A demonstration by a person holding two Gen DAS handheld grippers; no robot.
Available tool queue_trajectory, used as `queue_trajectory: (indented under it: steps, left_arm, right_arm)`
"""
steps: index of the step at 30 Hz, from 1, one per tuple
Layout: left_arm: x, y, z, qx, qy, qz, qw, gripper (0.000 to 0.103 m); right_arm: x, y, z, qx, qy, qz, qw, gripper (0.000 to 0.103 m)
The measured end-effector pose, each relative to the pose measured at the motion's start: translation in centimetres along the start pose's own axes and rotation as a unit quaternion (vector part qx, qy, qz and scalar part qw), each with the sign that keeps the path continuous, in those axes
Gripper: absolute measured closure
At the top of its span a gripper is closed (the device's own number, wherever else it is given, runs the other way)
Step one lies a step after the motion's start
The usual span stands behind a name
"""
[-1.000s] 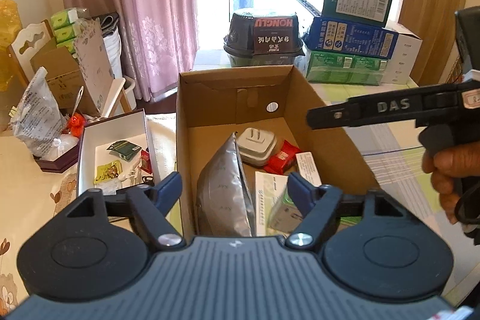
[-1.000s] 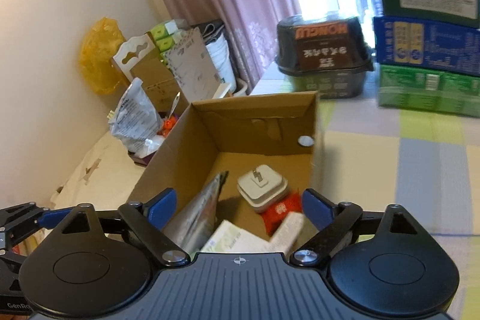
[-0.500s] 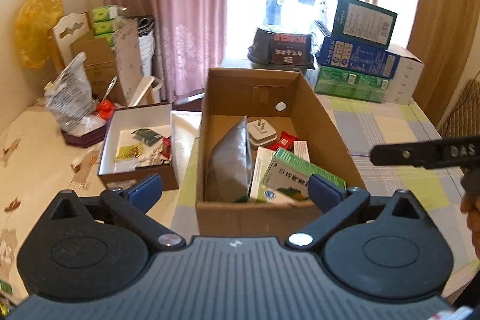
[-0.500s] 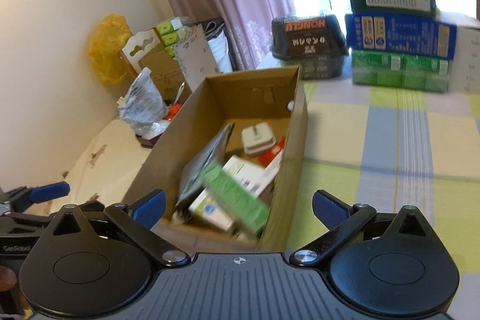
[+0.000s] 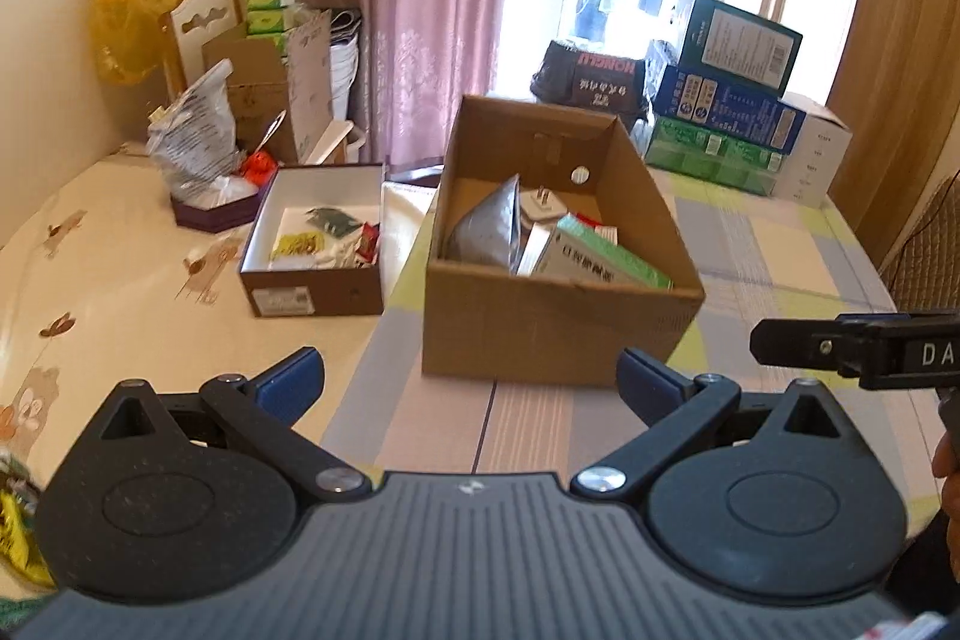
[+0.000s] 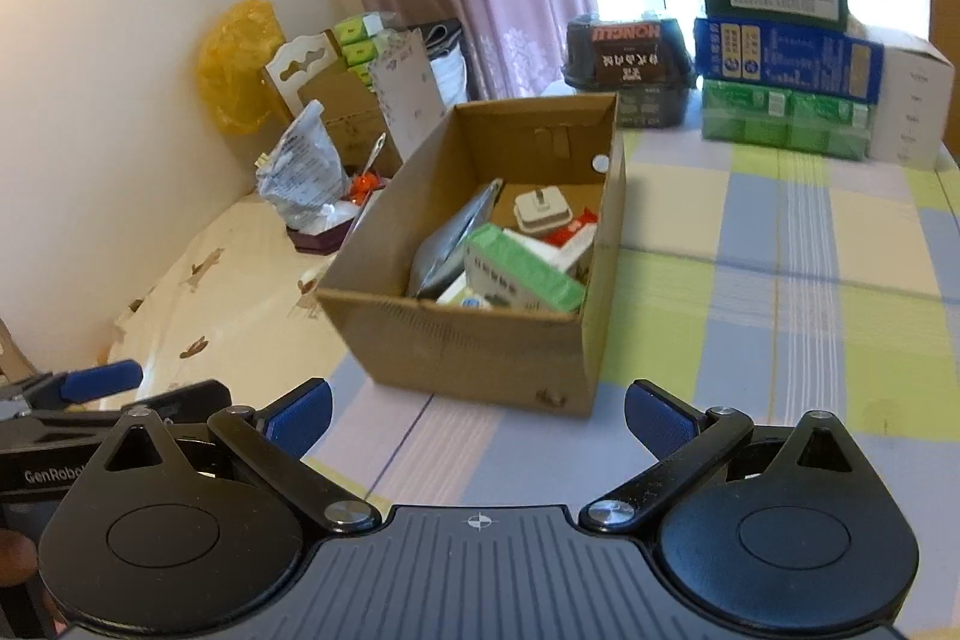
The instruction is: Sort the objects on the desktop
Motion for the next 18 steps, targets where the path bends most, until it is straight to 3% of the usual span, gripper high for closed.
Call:
queue_trajectory:
  steps: [11, 18]
  left_arm:
    - [-0.7, -4.3, -3.3, 0.028, 0.017, -0.006, 0.9994, 0.002]
    - [-1.5, -5.3, -5.3, 0.016, 0.023, -0.015, 0.9995, 0.002]
  right_arm:
    - [1.5, -3.7, -2.4, 0.018, 0.002, -0.003, 1.000, 0.002]
    - [1.9, -4.9, -3.8, 0.013, -0.004, -0.014, 1.000, 0.002]
Point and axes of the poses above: each gripper's, at about its wrist camera, not at the fingertips, and z roughly the way its jaws point, x to its left, y to its top, the point moved 2 cm from there along z, roughly the way its jaws point, and after that the axes turned 15 degrees about -z, right-handed, at the moved point
